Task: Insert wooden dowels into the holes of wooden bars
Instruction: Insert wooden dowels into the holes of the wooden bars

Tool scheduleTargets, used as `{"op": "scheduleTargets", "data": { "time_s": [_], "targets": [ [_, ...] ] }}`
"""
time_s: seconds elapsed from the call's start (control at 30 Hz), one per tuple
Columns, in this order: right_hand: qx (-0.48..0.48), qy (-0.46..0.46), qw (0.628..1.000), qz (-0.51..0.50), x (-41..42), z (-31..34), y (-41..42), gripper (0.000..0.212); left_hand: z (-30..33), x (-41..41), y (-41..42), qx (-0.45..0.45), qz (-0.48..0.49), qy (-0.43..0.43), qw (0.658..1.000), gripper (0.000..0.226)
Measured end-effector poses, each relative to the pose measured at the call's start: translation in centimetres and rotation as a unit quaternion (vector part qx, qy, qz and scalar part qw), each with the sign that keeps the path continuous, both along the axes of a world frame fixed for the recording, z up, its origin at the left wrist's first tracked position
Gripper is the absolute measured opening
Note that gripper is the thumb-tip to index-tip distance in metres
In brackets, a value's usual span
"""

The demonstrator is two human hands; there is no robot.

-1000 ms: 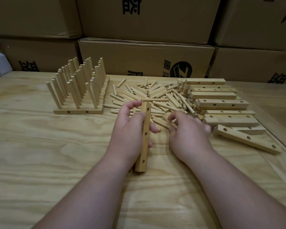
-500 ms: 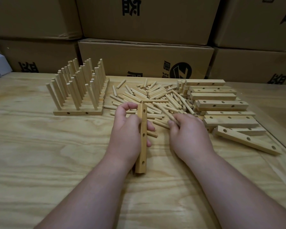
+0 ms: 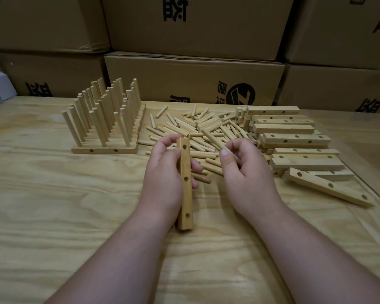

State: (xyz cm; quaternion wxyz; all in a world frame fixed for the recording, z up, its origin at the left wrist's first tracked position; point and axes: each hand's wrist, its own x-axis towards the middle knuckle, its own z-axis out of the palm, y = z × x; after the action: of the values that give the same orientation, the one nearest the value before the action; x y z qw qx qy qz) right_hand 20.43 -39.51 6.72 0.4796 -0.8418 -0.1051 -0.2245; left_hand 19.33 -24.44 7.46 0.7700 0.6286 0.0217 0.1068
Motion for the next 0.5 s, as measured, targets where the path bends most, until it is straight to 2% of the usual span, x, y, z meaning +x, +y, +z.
{"op": "scheduleTargets", "data": {
  "time_s": [0.1,0.23,0.33,0.5],
  "targets": [
    [0.032,-0.017,0.999,0.001,0.1,-0.1,-0.2,0.018,0.1,-0.1,0.1,-0.012,-0.010,-0.004,1.000,0.036],
    [0.036,-0.058,0.998,0.010,-0.1,0.0,-0.2,0.033,0.1,-0.2,0.0,-0.022,-0.015,-0.013,1.000,0.029],
    [-0.004,-0.068,0.997,0.046,-0.2,0.4,0.2,0.035,0.0,-0.2,-0.1,-0.036,-0.012,-0.015,0.999,0.024],
    [-0.106,-0.119,0.978,0.137,-0.9,0.8,0.7,0.047,0.1,0.0,0.1,-0.100,0.009,-0.006,0.995,0.036]
  ]
}}
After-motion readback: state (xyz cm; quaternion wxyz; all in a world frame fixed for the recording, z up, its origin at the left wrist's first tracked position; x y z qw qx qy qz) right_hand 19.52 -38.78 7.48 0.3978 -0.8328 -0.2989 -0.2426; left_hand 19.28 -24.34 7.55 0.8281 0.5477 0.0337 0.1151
